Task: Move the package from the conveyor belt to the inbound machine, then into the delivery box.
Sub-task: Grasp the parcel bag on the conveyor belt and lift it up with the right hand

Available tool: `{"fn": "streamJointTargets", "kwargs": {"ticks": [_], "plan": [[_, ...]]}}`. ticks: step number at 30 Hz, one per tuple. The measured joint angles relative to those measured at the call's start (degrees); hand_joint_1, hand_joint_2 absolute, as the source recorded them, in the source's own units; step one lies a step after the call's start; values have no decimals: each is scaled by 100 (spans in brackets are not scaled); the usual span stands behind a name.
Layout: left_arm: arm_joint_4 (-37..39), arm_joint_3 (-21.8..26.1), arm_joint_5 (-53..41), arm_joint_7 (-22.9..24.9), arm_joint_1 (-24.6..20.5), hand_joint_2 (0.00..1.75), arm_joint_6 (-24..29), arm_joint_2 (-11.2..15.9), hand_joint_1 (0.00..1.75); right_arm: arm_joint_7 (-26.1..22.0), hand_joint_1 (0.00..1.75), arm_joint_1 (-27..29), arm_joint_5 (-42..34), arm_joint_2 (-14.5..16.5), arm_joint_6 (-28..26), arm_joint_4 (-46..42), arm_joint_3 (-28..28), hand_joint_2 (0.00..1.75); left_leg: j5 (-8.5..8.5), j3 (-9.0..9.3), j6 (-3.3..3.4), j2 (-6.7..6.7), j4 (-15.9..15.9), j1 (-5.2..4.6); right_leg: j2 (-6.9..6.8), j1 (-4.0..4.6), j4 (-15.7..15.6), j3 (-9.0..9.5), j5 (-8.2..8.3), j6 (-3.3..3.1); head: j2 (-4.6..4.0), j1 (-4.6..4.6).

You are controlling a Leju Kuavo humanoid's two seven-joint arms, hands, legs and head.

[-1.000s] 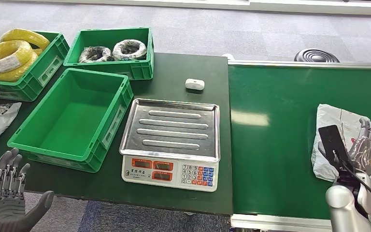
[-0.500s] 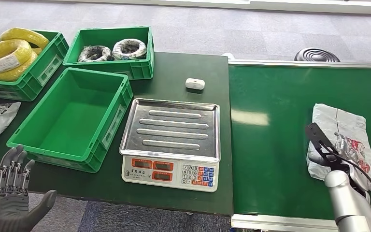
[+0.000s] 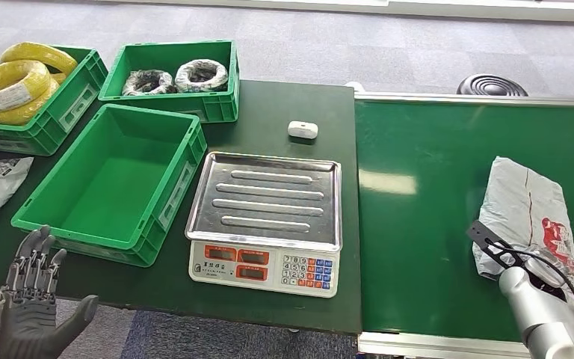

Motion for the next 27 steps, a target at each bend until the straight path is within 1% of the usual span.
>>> {"fn": "streamJointTargets", "kwargs": {"ticks": [8,13,17,19,21,22,25,27], "plan": [[5,114,-84,73,16,175,-257,-161,0,-40,175,-44,115,-39,-174,26,12,175,0,1,0,0,0,0,0,0,0,2,0,0,0,0],[-66,323,-115,111,80,175,-512,-366,0,-407,175,-33,-25,8,-522,-58,-54,175,0,-1,0,1,-1,0,2,1,1,0,0,0,0,-1],[-128,440,-123,119,108,175,-579,-478,0,-545,175,-26,-63,69,-631,-162,-78,175,0,-3,0,-1,0,0,-1,1,1,-1,0,0,0,0],[-158,497,-150,120,122,175,-644,-540,0,-708,175,1,-96,99,-866,-247,-85,175,0,-6,0,-2,-1,0,-2,1,2,0,0,0,0,0],[-201,579,-181,113,144,175,-751,-631,0,-1109,175,74,-255,142,-1425,-453,-104,175,0,-8,0,0,-1,0,0,1,3,-3,1,0,0,-1],[-228,620,-188,97,162,175,-799,-678,0,-1430,175,139,-438,174,-1807,-636,-131,175,0,-9,0,1,-1,0,0,1,3,-5,1,0,0,-1],[-280,690,-231,-6,197,175,-861,-789,0,-2645,175,502,-1352,325,-2941,-1608,-267,175,0,-12,0,-6,-1,1,-6,1,3,-9,-1,0,0,-1],[-284,701,-298,-72,184,175,-840,-832,0,-3342,175,866,-1976,461,-3406,-2460,-315,175,0,-16,0,-17,-1,3,-15,3,3,-11,-3,0,0,-1]]}}
